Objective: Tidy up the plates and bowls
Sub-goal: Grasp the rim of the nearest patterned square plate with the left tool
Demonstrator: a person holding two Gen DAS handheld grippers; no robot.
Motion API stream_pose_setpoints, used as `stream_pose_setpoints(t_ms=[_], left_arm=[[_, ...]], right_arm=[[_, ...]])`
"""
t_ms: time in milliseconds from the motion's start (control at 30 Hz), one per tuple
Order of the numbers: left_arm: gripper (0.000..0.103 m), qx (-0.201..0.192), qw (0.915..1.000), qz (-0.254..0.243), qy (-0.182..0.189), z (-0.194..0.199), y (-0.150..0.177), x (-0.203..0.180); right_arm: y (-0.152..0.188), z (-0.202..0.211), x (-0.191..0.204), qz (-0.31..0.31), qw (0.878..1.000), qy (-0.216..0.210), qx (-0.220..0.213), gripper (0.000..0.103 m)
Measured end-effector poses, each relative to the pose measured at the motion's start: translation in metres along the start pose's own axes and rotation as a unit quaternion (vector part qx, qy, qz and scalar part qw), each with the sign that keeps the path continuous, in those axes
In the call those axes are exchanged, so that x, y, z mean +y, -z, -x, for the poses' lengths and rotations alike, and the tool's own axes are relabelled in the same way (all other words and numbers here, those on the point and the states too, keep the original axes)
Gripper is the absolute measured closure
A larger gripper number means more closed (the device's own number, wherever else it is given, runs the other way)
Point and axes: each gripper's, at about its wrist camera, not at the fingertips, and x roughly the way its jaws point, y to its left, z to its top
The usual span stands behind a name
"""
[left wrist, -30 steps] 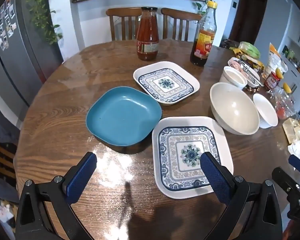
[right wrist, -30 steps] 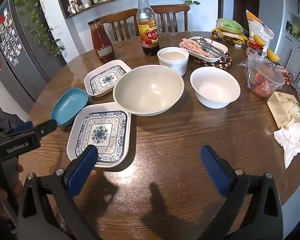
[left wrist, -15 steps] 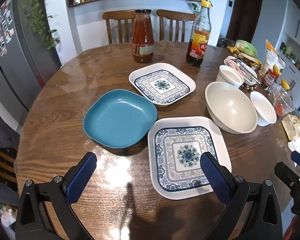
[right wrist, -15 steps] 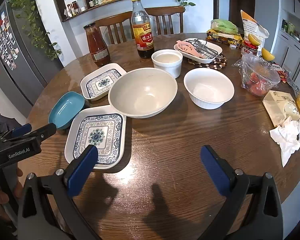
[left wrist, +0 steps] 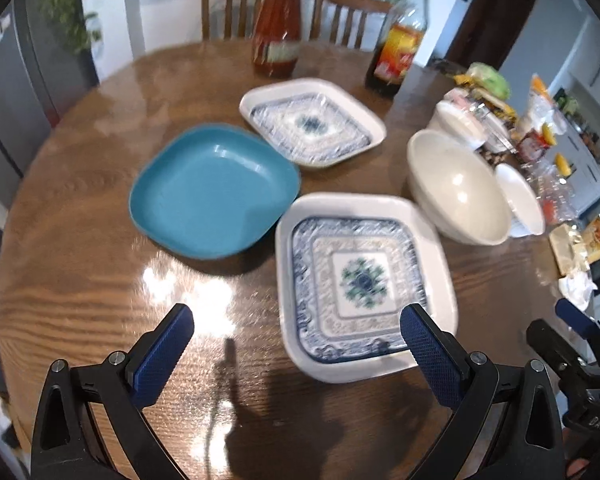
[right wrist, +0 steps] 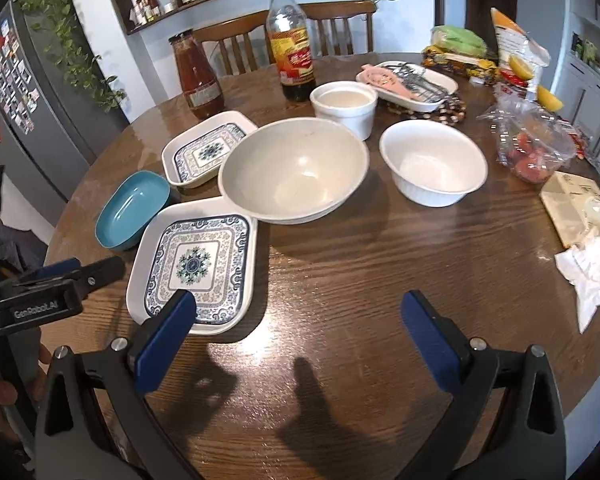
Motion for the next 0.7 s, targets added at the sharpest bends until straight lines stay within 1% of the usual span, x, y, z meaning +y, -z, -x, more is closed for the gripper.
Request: stream_pose_setpoints(t_ms=[67, 133, 233, 267, 300, 333, 367, 400, 433, 467, 500, 533, 567, 600, 633, 667, 700], left_arm=[[0.001, 0.008, 0.9999, 0.005, -0.005, -0.008, 0.002, 0.004], [0.001, 0.010, 0.9999, 0.005, -0.005, -0.014, 0.003, 0.005], [0.007, 0.004, 1.0000, -0.002, -0.005, -0.020, 0.004, 0.003], [0.009, 0.004, 1.0000, -0.005, -0.006, -0.022, 0.004, 0.002], [0.013, 0.005, 1.0000, -0.006, -0.005, -0.025, 0.004, 0.003], [0.017, 0.006, 0.9999, -0.006, -0.005, -0.027, 0.003, 0.003], [0.026, 0.008, 0.9999, -0.007, -0.004, -0.030, 0.002, 0.003], [0.033, 0.011, 0.9999, -0.006, -0.003, -0.033, 0.001, 0.003], [0.036, 0.012, 0.9999, -0.006, -0.001, -0.034, 0.001, 0.003], [0.042, 0.014, 0.9999, -0.007, -0.001, -0.037, 0.001, 0.003], [0.048, 0.016, 0.9998, -0.007, -0.002, -0.038, 0.001, 0.002], [0.052, 0.019, 0.9998, -0.008, 0.000, -0.040, 0.001, 0.002], [0.058, 0.023, 0.9997, -0.009, 0.004, -0.042, 0.001, 0.002], [0.060, 0.018, 0.9998, -0.013, 0.001, -0.042, 0.002, 0.001], [0.061, 0.018, 0.9997, -0.017, 0.005, -0.042, 0.002, 0.000], [0.062, 0.018, 0.9996, -0.020, 0.009, -0.042, 0.002, -0.001], [0.063, 0.017, 0.9996, -0.023, 0.006, -0.042, 0.002, -0.003]], right_arm=[[-0.001, -0.009, 0.004, 0.003, 1.000, -0.006, 0.015, 0.000], [-0.001, -0.018, 0.008, 0.005, 1.000, -0.016, 0.019, 0.000], [-0.004, -0.031, 0.013, 0.002, 0.999, -0.040, 0.016, 0.001], [-0.006, -0.036, 0.016, 0.005, 0.999, -0.038, 0.018, 0.001], [-0.007, -0.039, 0.018, 0.007, 0.999, -0.042, 0.014, 0.002], [-0.009, -0.044, 0.021, 0.013, 0.999, -0.040, 0.016, 0.007], [-0.011, -0.048, 0.022, 0.019, 0.999, -0.034, 0.020, 0.014], [-0.012, -0.054, 0.024, 0.024, 0.999, -0.030, 0.027, 0.017], [-0.014, -0.059, 0.026, 0.027, 0.999, -0.030, 0.033, 0.024], [-0.014, -0.062, 0.026, 0.028, 0.999, -0.030, 0.035, 0.031], [-0.015, -0.067, 0.026, 0.029, 0.998, -0.029, 0.041, 0.033], [-0.016, -0.071, 0.026, 0.030, 0.998, -0.029, 0.047, 0.039], [-0.017, -0.074, 0.026, 0.031, 0.998, -0.033, 0.051, 0.047], [-0.018, -0.076, 0.028, 0.033, 0.998, -0.036, 0.051, 0.053], [-0.018, -0.078, 0.030, 0.034, 0.997, -0.042, 0.048, 0.063], [-0.018, -0.080, 0.031, 0.035, 0.997, -0.048, 0.053, 0.068], [-0.018, -0.083, 0.031, 0.036, 0.996, -0.053, 0.060, 0.069]])
